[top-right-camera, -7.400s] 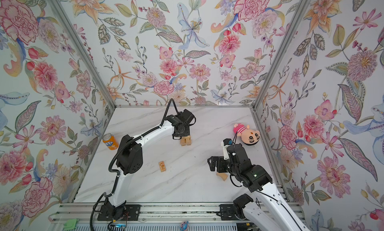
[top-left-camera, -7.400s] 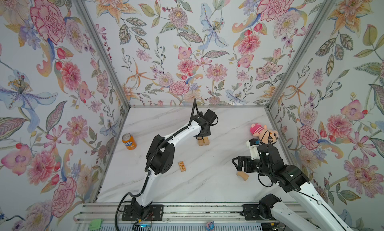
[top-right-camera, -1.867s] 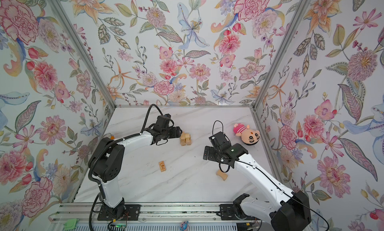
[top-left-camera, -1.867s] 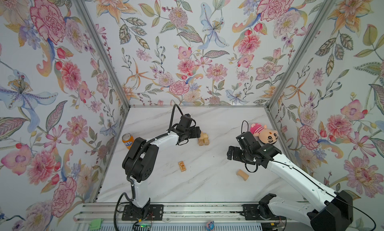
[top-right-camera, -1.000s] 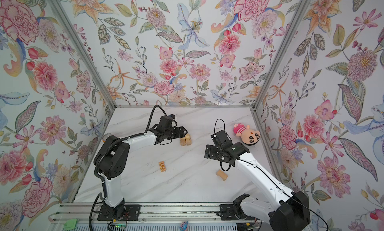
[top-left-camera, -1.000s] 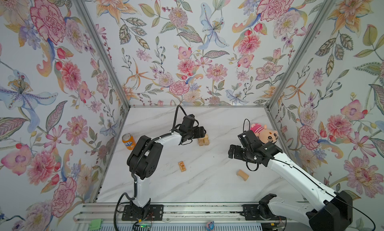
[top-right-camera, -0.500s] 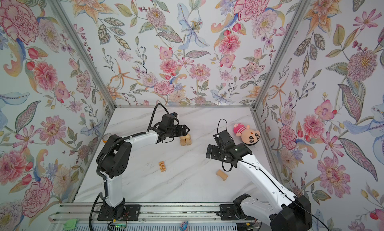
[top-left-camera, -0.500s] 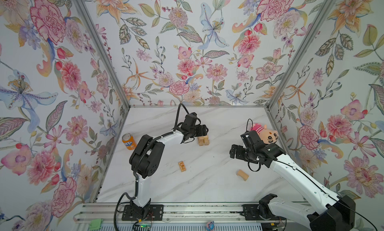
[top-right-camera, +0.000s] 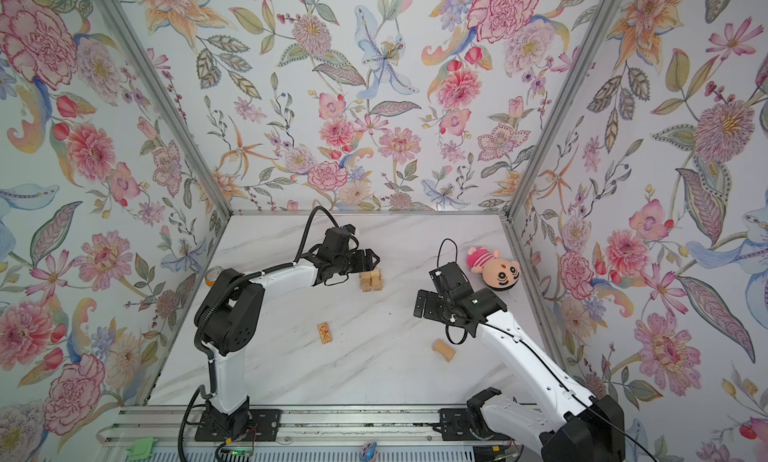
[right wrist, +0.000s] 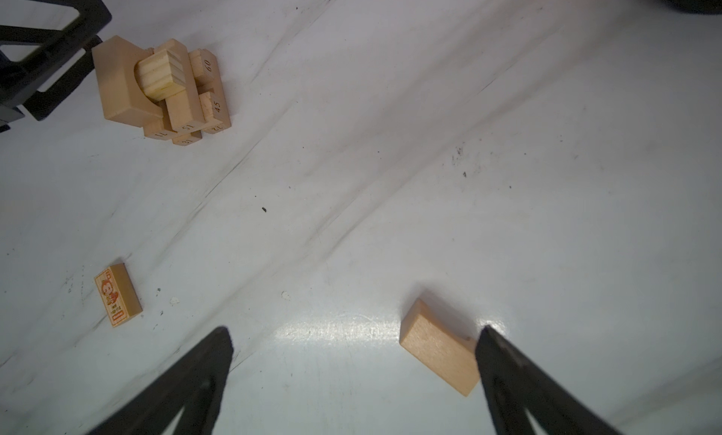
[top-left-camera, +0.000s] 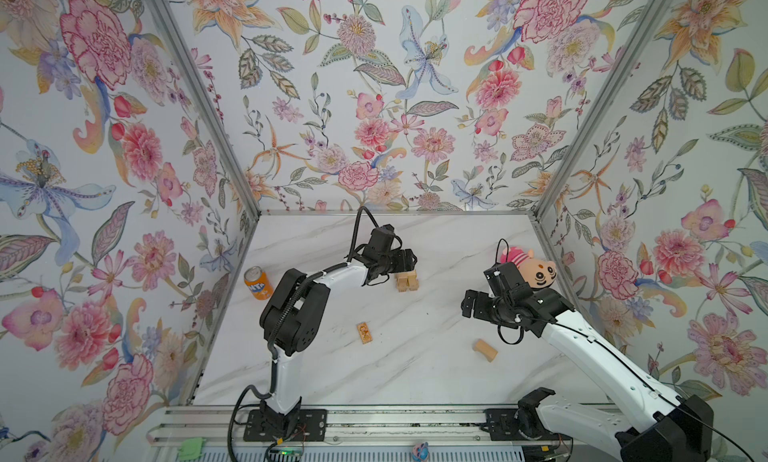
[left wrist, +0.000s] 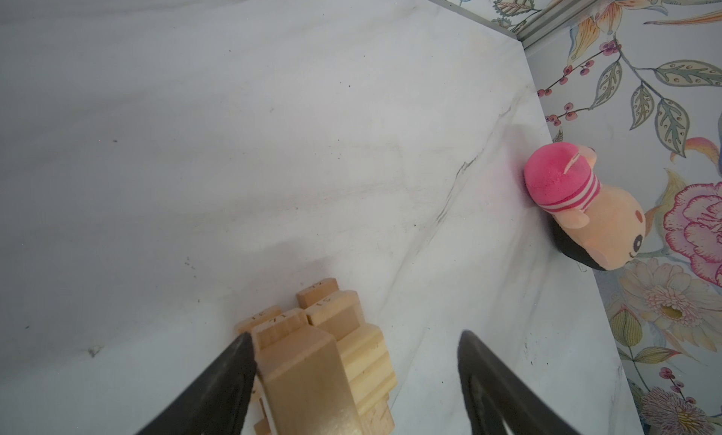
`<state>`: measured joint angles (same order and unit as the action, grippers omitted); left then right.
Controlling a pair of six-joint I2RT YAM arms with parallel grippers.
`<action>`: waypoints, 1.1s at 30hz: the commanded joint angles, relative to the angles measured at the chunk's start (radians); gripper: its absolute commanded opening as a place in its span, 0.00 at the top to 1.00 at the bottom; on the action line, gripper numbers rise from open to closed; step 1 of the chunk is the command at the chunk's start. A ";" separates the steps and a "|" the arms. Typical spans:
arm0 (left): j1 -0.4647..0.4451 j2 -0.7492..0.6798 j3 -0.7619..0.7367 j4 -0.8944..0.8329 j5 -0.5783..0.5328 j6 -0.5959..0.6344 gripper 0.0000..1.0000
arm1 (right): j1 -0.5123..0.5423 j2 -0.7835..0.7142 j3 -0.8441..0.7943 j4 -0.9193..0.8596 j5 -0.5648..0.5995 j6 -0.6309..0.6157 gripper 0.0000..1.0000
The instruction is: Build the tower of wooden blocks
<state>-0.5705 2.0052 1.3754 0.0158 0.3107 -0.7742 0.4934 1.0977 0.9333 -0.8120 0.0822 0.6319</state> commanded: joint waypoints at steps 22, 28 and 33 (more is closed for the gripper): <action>0.034 -0.158 -0.099 -0.043 -0.091 0.025 0.16 | -0.024 -0.060 -0.079 -0.035 0.022 0.024 0.01; 0.043 -0.380 -0.220 -0.105 -0.170 0.070 0.15 | -0.026 -0.083 -0.207 -0.022 -0.004 0.119 0.01; 0.043 -0.617 -0.368 -0.146 -0.187 0.078 0.15 | -0.019 -0.154 -0.310 0.018 -0.031 0.195 0.01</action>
<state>-0.5327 1.4788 1.0714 -0.0742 0.1623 -0.7223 0.4698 0.9886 0.6544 -0.8040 0.0605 0.7570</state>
